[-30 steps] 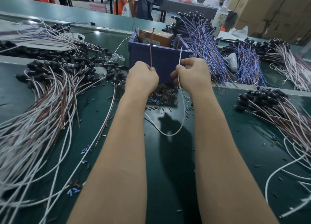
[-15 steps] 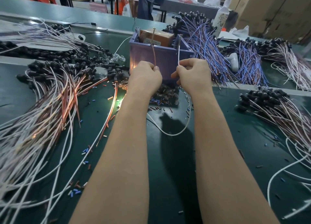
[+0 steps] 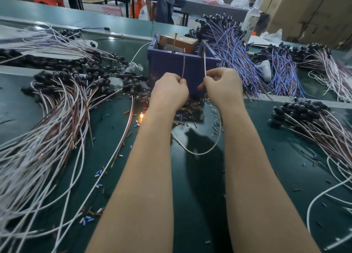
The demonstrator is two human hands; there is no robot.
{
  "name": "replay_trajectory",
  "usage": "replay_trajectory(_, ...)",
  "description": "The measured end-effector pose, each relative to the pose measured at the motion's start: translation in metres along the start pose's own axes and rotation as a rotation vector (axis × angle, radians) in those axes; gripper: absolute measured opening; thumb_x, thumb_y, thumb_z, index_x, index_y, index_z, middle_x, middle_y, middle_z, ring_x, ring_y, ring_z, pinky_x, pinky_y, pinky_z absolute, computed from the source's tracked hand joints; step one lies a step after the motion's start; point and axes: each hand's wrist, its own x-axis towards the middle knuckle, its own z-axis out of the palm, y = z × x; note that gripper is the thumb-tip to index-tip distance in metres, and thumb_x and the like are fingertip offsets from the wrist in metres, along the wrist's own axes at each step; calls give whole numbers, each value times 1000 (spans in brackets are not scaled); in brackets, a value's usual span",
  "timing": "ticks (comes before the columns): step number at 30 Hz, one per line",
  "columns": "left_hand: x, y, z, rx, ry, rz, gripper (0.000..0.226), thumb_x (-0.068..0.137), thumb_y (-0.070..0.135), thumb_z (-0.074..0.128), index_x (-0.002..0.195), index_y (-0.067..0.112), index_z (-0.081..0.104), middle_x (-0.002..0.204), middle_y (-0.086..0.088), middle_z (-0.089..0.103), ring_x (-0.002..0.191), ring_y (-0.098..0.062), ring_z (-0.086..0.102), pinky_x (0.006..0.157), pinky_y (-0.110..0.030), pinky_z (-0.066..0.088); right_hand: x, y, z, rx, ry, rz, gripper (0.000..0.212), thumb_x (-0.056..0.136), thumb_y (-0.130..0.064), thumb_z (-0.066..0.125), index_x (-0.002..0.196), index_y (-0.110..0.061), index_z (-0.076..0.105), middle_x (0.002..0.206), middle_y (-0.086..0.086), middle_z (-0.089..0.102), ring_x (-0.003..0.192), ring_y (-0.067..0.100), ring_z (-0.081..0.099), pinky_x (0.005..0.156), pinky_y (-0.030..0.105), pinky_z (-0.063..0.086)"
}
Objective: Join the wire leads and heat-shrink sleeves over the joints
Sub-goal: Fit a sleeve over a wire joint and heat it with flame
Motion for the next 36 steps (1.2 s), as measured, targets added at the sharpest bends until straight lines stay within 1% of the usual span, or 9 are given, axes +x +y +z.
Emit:
replay_trajectory(7,-1,0,13,36,-101,-45,29,98,25,41,108,14,66,106,-15,67,103,-32,60,93,-39,48,0,2,1,11,-21,62,14,87,-6,49,95,-13,58,62,-6,64,68,12,60,84,36,53)
replay_trajectory(13,3,1,17,-12,91,-89,35,99,27,36,109,5,61,109,-15,64,101,-34,58,82,-35,44,2,0,-1,-73,53,87,19,84,-16,50,94,-8,63,87,8,69,89,24,64,73,27,45)
replay_trajectory(15,1,2,21,-21,139,-98,35,99,26,34,107,4,59,107,-15,64,100,-36,58,77,-35,41,2,-1,-1,-65,70,84,20,85,-16,49,94,-6,64,89,10,69,89,25,63,72,27,44)
replay_trajectory(19,-3,3,25,-55,202,-95,33,99,25,34,104,4,59,106,-15,64,98,-36,58,80,-36,43,0,-1,-1,-34,134,61,9,88,-16,49,92,-12,56,84,2,63,85,22,58,71,26,40)
replay_trajectory(23,-1,4,22,-70,244,-70,31,99,24,34,100,4,58,103,-15,64,95,-35,58,74,-34,40,1,0,-4,-37,201,40,7,90,-17,50,91,-14,55,77,-7,50,82,15,49,62,17,28)
replay_trajectory(25,1,3,22,-78,218,-70,31,99,24,34,100,5,58,103,-15,65,95,-35,58,75,-34,40,0,-1,-2,-21,181,40,9,90,-15,48,94,-13,56,84,-2,59,84,18,55,68,20,36)
replay_trajectory(28,2,1,23,-82,138,-82,33,99,25,35,106,6,62,106,-13,66,99,-34,58,82,-35,43,-2,-2,4,6,123,45,10,89,-10,47,94,-15,53,94,10,68,91,26,64,86,37,49)
replay_trajectory(30,1,1,23,-87,107,-79,33,99,25,35,108,8,62,106,-12,66,100,-33,59,87,-37,46,-2,-3,5,22,98,41,12,89,-9,46,96,-14,54,95,12,68,90,29,65,87,42,51)
replay_trajectory(36,1,0,23,-98,73,-79,33,99,25,36,107,8,63,104,-13,67,99,-33,60,88,-39,49,-2,-3,5,49,73,36,13,89,-8,46,97,-15,54,96,11,68,91,28,65,87,42,51)
